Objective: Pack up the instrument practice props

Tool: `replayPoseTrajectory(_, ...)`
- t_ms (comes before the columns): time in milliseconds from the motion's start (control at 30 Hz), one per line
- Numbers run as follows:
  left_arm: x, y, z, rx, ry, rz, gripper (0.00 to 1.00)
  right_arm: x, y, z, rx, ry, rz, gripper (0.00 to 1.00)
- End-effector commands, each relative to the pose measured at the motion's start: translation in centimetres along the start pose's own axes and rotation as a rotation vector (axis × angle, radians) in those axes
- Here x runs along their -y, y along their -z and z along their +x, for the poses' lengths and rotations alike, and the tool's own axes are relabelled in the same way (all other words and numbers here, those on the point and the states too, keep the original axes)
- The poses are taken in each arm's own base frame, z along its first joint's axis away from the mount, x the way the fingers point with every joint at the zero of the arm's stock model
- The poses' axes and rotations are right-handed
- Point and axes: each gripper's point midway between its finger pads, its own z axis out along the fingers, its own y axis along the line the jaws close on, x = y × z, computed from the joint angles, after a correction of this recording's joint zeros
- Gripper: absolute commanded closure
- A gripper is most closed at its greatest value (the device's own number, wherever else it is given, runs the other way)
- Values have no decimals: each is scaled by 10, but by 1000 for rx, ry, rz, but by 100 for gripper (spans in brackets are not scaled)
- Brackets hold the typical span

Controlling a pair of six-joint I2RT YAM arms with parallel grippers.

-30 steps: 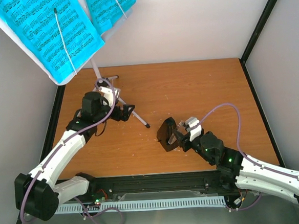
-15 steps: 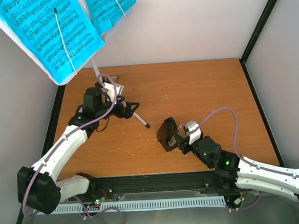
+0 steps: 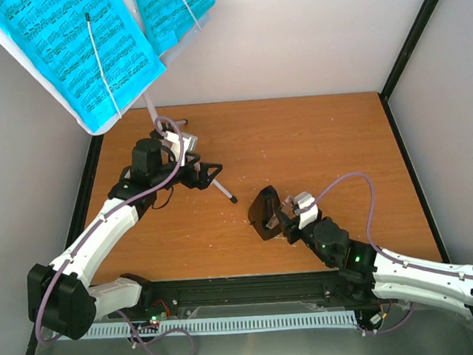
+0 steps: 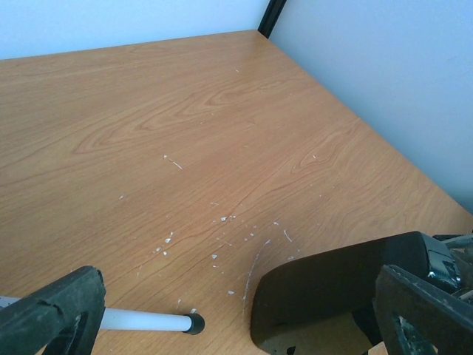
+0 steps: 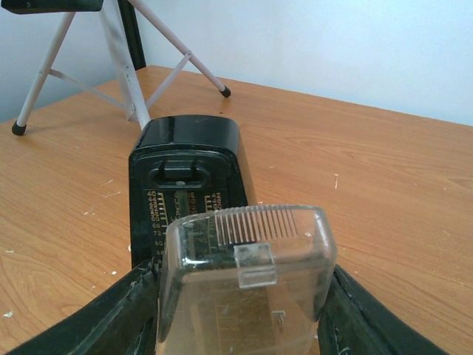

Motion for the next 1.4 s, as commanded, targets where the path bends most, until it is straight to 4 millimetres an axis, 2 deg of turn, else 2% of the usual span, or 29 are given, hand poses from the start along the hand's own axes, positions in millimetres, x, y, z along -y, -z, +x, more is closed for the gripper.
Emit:
replayPoseTrajectory(0, 3, 3, -9, 25, -3, 14, 0, -7, -1, -13, 36, 5, -8, 51)
replayPoseTrajectory(633, 4, 3, -7, 22, 4, 22, 1, -18, -6, -12, 33, -2, -6, 51)
replayPoseTrajectory(1000, 5, 3, -6, 18, 7, 27, 0, -25, 1, -31, 87, -20, -9, 51)
replayPoseTrajectory(1200, 5, 2, -6, 16, 9, 29, 0, -23, -4, -23, 59, -13, 32, 51)
replayPoseTrajectory(1367, 5, 2, -5, 14, 10, 31, 0, -14, -4, -18, 41, -37, 103, 51)
